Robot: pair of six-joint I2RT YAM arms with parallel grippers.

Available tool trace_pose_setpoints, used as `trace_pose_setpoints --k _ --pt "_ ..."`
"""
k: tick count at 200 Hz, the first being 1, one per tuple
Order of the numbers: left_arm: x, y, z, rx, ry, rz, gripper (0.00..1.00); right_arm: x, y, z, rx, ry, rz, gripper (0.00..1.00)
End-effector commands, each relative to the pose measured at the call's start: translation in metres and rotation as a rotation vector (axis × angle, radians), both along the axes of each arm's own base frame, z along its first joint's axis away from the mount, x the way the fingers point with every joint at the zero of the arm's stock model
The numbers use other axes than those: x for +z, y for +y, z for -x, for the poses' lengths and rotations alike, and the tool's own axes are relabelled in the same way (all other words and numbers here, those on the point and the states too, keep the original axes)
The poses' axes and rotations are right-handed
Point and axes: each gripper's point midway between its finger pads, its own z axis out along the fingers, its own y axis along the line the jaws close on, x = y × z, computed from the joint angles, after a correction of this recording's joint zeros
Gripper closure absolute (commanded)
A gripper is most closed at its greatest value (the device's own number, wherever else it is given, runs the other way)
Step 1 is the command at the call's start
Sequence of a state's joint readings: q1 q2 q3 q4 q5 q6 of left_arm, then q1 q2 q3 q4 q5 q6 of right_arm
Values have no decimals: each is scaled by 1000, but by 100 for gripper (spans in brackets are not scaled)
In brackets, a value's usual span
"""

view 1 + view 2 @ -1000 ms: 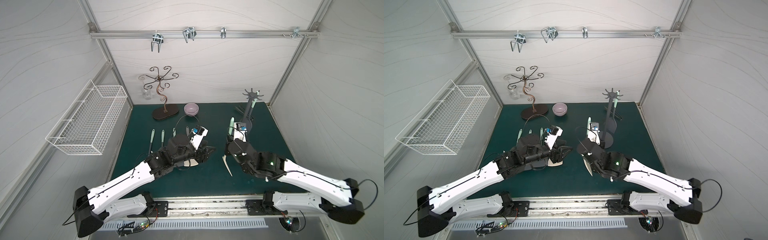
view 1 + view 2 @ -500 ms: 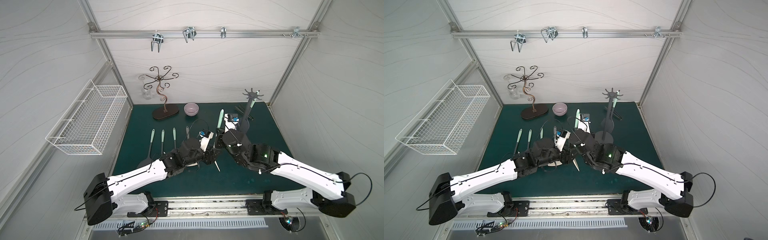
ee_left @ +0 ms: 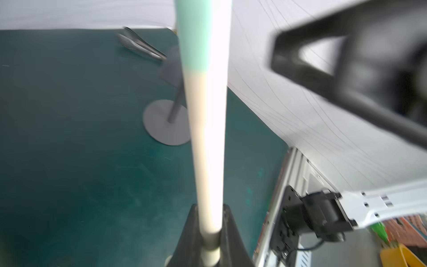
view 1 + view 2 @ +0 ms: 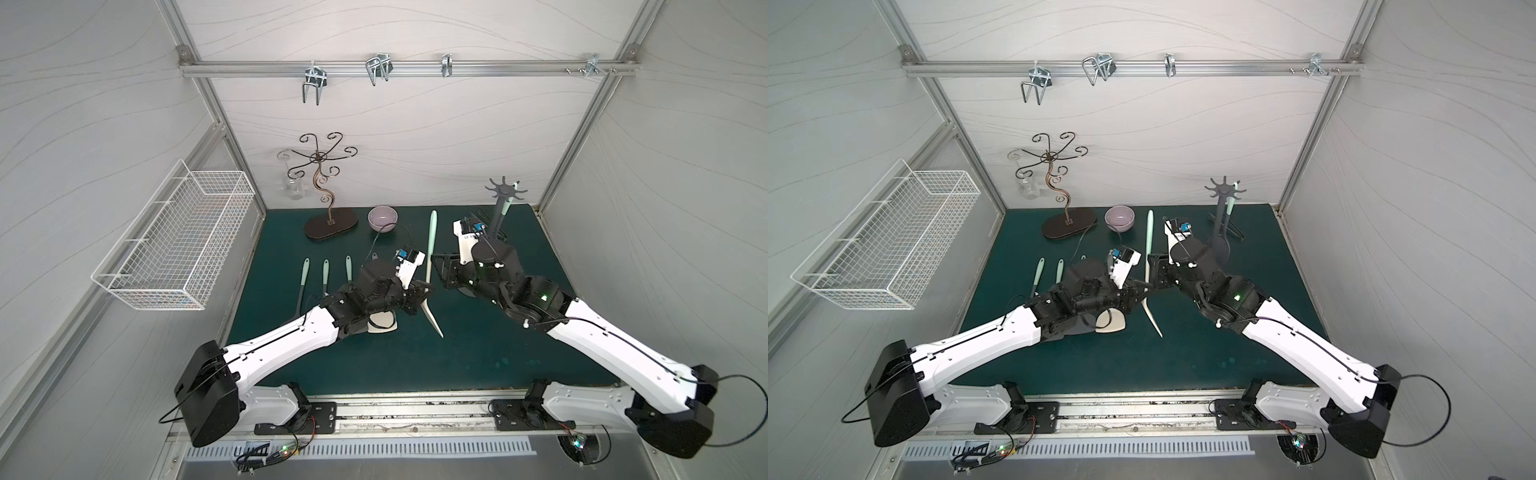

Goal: Take the spatula off the kitchen utensil rack
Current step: Take off the spatula from the rack.

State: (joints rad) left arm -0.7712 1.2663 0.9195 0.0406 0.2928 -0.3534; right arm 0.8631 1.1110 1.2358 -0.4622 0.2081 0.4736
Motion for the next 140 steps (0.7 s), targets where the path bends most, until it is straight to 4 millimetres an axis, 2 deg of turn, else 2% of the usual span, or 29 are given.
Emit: trace_pose_setpoints --k 1,30,60,97,115,140 --pt "37 7 2 -86 -39 92 100 14 5 28 260 3 -55 39" --pt "41 23 -6 -155 29 147 100 6 3 51 410 49 -83 37" --pt "55 25 -9 -302 118 283 100 -26 18 76 541 179 -99 40" --pt "31 39 -45 -69 174 205 100 -67 31 82 442 116 212 44" --pt "24 43 -53 -3 201 187 100 -78 40 83 441 118 284 44" --pt "24 47 -57 39 217 194 100 -89 54 81 455 104 335 46"
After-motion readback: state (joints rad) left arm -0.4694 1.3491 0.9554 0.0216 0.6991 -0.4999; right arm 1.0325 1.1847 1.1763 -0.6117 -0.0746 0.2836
